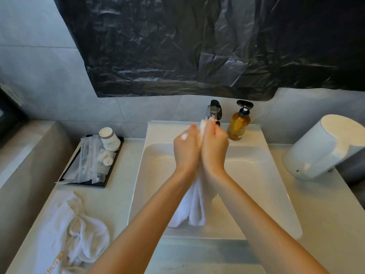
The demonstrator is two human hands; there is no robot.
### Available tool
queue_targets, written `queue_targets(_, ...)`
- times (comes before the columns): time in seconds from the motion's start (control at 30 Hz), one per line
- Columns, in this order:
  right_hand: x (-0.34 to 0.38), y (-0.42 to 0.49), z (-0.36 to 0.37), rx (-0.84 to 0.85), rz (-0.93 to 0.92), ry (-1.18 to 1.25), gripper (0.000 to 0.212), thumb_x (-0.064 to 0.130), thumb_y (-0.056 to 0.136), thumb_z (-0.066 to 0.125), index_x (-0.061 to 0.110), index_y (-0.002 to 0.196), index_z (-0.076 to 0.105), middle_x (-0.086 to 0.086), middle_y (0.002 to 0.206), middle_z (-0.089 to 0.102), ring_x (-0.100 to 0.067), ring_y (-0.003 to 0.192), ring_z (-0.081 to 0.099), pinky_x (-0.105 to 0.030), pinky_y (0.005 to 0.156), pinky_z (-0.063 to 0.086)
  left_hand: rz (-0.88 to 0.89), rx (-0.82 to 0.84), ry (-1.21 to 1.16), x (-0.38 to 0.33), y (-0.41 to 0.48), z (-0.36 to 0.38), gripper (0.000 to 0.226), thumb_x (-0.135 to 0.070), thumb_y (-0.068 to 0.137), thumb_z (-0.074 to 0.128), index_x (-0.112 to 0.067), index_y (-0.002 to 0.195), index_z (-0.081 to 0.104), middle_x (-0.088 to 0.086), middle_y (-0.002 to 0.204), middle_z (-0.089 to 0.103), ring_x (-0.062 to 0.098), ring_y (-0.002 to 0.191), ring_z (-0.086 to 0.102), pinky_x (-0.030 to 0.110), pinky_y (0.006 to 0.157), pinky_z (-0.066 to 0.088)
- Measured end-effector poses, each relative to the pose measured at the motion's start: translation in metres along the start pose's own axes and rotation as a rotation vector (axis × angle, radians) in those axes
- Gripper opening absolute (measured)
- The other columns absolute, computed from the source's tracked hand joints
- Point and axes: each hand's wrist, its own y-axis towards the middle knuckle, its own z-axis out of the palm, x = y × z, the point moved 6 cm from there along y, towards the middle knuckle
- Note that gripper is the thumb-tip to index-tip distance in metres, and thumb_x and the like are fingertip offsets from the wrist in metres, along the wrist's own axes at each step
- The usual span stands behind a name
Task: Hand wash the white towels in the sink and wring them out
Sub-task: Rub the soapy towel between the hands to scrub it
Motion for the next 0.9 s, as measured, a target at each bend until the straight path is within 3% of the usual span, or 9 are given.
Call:
queue_targets(0.1,0.001,-0.013,0.008,0.159,-0.039,-0.088,0.050,0.029,0.102,0.043,0.018,0.053,0.041,0.008,0.045,0.041,-0.003,0.046,0.042,-0.021,0.051,0.035,0.011,-0.062,0.009,-0.002,0.005,-0.007,0.035,-0.024,0.101,0.043,-0.012,0.069,0.050,0.001,0.061,0.056,0.012,0.057,0.052,0.018,0.045,0.039)
queue_targets(0.27,-0.003,0.021,-0.004,-0.038,0.110,0.018,0.049,0.027,0.102,0.042,0.017,0.054,0.044,0.001,0.054,0.047,-0.014,0.056,0.045,-0.029,0.062,0.037,-0.038,0.043,-0.022,0.012,-0.018,0.008,0.035,-0.030,0.100,0.044,-0.013,0.072,0.056,0.004,0.068,0.060,0.018,0.067,0.057,0.032,0.066,0.045)
queue_targets(0.43,-0.004,-0.017,0.015,0.249,0.034,-0.089,0.049,0.024,0.099,0.046,0.019,0.051,0.037,0.010,0.044,0.038,-0.014,0.055,0.041,-0.028,0.056,0.033,-0.018,-0.106,-0.031,-0.001,0.002,-0.012,0.033,-0.020,0.101,0.040,-0.012,0.070,0.047,0.003,0.064,0.051,0.000,0.044,0.049,0.017,0.044,0.039)
queue_targets(0.57,-0.002,0.026,-0.009,-0.077,0.155,0.070,0.045,0.018,0.098,0.046,0.016,0.053,0.042,0.000,0.054,0.045,-0.017,0.056,0.044,-0.027,0.057,0.035,-0.011,0.104,0.025,0.010,-0.022,0.015,0.032,-0.030,0.101,0.043,-0.014,0.084,0.065,0.005,0.082,0.067,0.015,0.079,0.063,0.029,0.072,0.049)
queue_targets(0.63,-0.005,0.010,-0.009,-0.092,0.133,0.059,0.045,0.023,0.100,0.044,0.017,0.055,0.046,0.001,0.056,0.050,-0.015,0.057,0.050,-0.026,0.055,0.038,0.005,0.082,0.029,0.003,-0.010,0.012,0.032,-0.026,0.101,0.044,-0.015,0.074,0.058,0.002,0.071,0.062,0.018,0.071,0.059,0.027,0.065,0.047)
queue_targets(0.73,-0.008,-0.023,0.004,0.118,0.064,-0.011,0.049,0.022,0.098,0.047,0.021,0.050,0.041,0.009,0.045,0.043,-0.010,0.052,0.044,-0.025,0.054,0.035,-0.038,-0.053,-0.010,-0.003,0.006,-0.005,0.036,-0.020,0.099,0.045,-0.014,0.063,0.043,-0.001,0.055,0.049,0.015,0.054,0.045,0.020,0.043,0.037)
queue_targets(0.8,-0.008,-0.002,0.002,0.112,0.098,-0.027,0.048,0.017,0.095,0.049,0.021,0.048,0.037,0.009,0.044,0.037,-0.011,0.050,0.037,-0.027,0.056,0.032,-0.064,-0.026,-0.015,0.006,-0.005,0.001,0.037,-0.024,0.101,0.043,-0.013,0.066,0.050,0.001,0.059,0.055,0.016,0.059,0.053,0.020,0.046,0.040)
queue_targets(0.9,-0.010,0.021,-0.014,-0.098,0.159,0.025,0.043,0.017,0.095,0.047,0.017,0.052,0.042,0.000,0.052,0.044,-0.016,0.056,0.042,-0.031,0.061,0.035,-0.032,0.088,0.038,0.018,-0.020,0.015,0.035,-0.030,0.101,0.044,-0.017,0.072,0.059,0.004,0.073,0.065,0.017,0.073,0.062,0.027,0.066,0.047)
